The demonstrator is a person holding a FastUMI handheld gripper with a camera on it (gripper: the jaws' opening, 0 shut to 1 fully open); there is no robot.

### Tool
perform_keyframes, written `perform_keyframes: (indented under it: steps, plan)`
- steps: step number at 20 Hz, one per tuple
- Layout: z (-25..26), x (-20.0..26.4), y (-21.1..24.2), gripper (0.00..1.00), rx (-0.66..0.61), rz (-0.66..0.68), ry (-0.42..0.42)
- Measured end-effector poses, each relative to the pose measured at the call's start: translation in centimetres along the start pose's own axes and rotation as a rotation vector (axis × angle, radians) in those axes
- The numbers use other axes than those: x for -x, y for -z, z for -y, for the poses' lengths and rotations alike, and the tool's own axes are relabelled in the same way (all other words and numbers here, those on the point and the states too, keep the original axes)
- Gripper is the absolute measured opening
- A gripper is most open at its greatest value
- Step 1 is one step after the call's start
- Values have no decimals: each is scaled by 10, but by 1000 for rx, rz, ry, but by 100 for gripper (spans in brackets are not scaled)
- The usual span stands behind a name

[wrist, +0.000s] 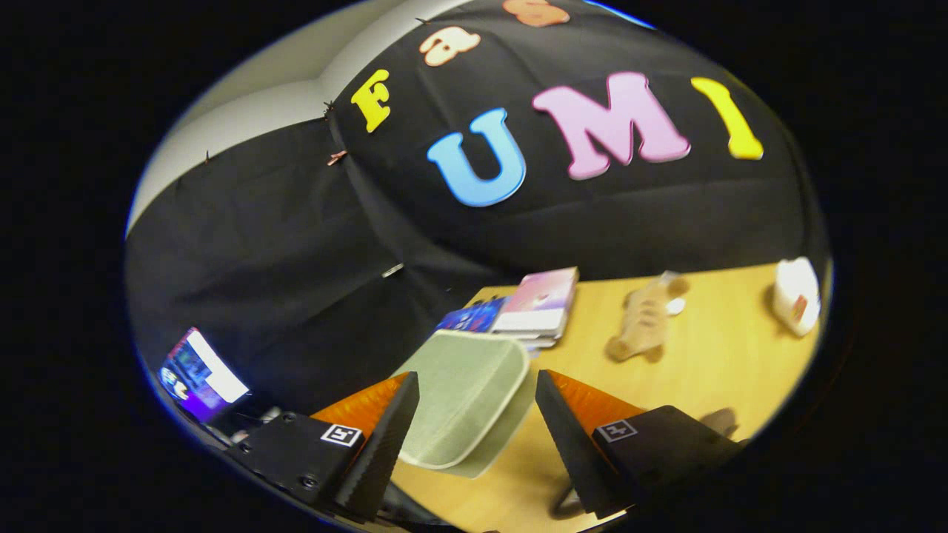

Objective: Open the storage box then place both shoes into the box .Put the left shoe in first, then the right shoe, with the right side of both shoes facing outward in a uniform manner.

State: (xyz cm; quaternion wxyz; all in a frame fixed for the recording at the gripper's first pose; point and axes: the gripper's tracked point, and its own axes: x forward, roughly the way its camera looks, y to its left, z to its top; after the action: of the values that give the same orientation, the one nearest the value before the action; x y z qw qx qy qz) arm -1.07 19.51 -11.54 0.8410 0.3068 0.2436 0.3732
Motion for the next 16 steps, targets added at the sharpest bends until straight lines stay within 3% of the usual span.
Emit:
perform_keyframes:
  steps: [5, 13, 16]
  plan:
    - [6, -36, 64, 98, -387, -237, -181]
    - [20, -67, 117, 97, -607, -373, -298]
    - [10, -72, 113, 95, -724, -370, -401]
